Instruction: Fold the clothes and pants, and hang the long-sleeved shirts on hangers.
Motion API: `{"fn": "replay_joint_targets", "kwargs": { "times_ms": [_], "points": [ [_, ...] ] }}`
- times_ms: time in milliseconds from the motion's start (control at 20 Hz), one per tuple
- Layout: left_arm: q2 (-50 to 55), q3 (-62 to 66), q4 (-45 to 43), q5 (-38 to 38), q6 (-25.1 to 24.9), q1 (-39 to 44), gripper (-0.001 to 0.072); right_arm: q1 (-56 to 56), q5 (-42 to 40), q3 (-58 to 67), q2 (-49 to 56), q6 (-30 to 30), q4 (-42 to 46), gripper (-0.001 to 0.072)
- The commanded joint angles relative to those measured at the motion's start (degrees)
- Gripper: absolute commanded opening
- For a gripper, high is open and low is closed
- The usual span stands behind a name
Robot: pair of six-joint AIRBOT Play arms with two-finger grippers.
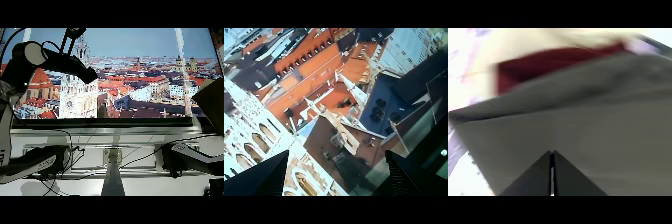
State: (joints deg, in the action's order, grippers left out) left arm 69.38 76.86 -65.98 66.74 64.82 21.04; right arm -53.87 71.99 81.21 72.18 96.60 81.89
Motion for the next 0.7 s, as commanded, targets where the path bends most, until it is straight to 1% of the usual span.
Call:
{"fn": "replay_joint_targets", "kwargs": {
  "times_ms": [0,50,100,150,300,350,500,650],
  "points": [
    [-0.04,0.02,0.00,-0.02,-0.02,0.00,0.0702,12.76,-3.02,1.84,-0.04,-4.04,0.94,0.0012],
    [-0.04,0.02,0.00,-0.02,-0.02,0.00,0.0702,17.55,-4.15,2.49,-0.07,-6.95,1.44,0.0012],
    [-0.04,0.02,0.00,-0.02,-0.02,0.00,0.0703,22.53,-5.35,3.15,-0.26,-14.08,1.44,0.0012],
    [-0.04,0.02,0.00,-0.02,-0.02,0.00,0.0702,27.32,-6.75,3.54,-0.79,-18.36,2.19,0.0012],
    [-0.04,0.02,0.00,-0.02,-0.02,0.00,0.0703,41.44,-14.12,3.91,-4.20,-18.97,9.60,0.0012],
    [-0.04,0.02,0.00,-0.02,-0.02,0.00,0.0703,44.70,-15.76,3.91,-5.42,-19.04,10.36,0.0012],
    [-0.04,0.02,0.00,-0.02,-0.02,0.00,0.0703,50.82,-16.94,3.89,-8.28,-19.32,9.77,0.0013],
    [-0.04,0.02,0.00,-0.04,-0.02,0.00,0.0703,53.31,-16.96,3.91,-9.60,-19.30,9.11,0.0013]
  ]
}}
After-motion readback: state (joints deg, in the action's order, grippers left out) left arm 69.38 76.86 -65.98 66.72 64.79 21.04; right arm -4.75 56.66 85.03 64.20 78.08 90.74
